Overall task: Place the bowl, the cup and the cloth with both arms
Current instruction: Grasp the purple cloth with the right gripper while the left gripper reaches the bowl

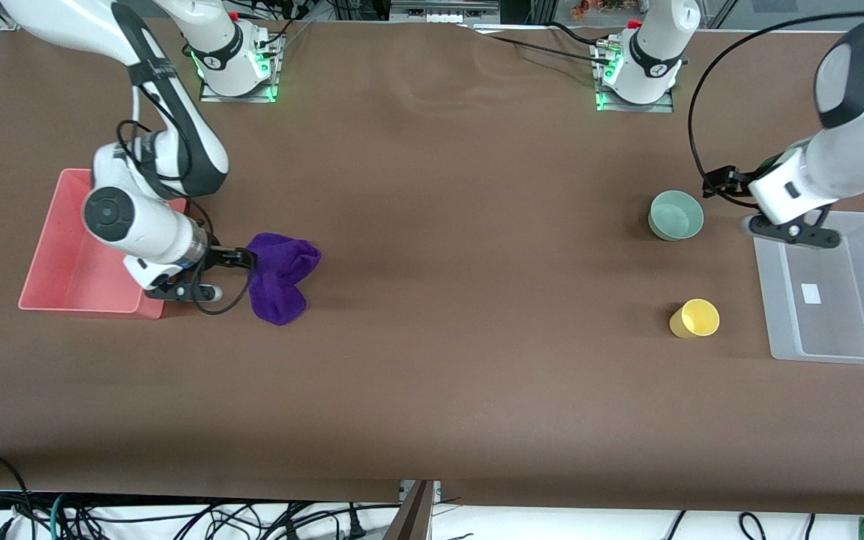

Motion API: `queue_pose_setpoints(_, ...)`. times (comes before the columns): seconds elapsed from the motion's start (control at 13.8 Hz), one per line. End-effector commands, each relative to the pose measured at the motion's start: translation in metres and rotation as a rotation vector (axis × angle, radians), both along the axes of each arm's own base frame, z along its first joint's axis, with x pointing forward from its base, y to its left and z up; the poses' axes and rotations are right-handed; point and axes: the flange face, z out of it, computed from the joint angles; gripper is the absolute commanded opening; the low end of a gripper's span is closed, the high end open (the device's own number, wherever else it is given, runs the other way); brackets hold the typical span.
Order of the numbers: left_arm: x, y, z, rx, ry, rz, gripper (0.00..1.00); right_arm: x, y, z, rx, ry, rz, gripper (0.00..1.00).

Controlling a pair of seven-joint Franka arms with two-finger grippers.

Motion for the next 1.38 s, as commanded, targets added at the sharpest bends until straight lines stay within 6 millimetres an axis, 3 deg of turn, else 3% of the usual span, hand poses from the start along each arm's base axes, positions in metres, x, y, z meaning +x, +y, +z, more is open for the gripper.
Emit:
queue_pose_setpoints(0.0,-0.013,0.007,-0.045,-0.001,0.023,-0.125,1.00,-0.004,0.027,-0.026,0.015,-0.026,-0.028,1.00)
queue_pose_setpoints(0.22,-0.024,0.011,-0.103,-0.040,-0.060,-0.328,1.00,-0.011,0.044,-0.048,0.003,-0.014,0.021,0.99)
queue_pose_setpoints(0.29,-0.029,0.013,-0.119,-0.006,-0.080,-0.426,1.00,-0.011,0.044,-0.052,-0.007,-0.019,0.037,0.79)
queue_pose_setpoints(0.44,-0.035,0.011,-0.151,0.023,-0.076,-0.547,1.00,-0.014,0.046,-0.059,-0.009,-0.003,0.023,0.20)
queue_pose_setpoints(0.51,-0.036,0.010,-0.161,0.008,-0.072,-0.602,1.00,-0.015,0.047,-0.061,-0.015,0.004,-0.015,0.00)
queue_pose_setpoints(0.65,-0.031,0.015,-0.183,-0.032,-0.084,-0.731,1.00,-0.017,0.051,-0.064,-0.021,0.013,-0.049,0.00)
queue_pose_setpoints(0.73,-0.035,0.024,-0.195,-0.045,-0.086,-0.751,1.00,-0.015,0.053,-0.062,-0.019,0.008,-0.041,0.00)
queue_pose_setpoints(0.87,-0.056,0.018,-0.219,-0.061,-0.100,-0.803,1.00,-0.008,0.049,-0.047,-0.030,0.016,-0.030,0.00)
queue_pose_setpoints(1.09,-0.066,0.017,-0.230,-0.064,-0.113,-0.886,1.00,0.021,0.034,0.017,-0.069,0.074,0.037,0.00)
queue_pose_setpoints(1.23,-0.069,0.020,-0.242,-0.064,-0.145,-0.927,0.99,0.032,0.004,0.072,-0.087,0.125,0.086,0.00)
queue_pose_setpoints(1.31,-0.070,0.029,-0.250,-0.069,-0.150,-0.926,0.98,0.038,-0.021,0.090,-0.091,0.170,0.112,0.00)
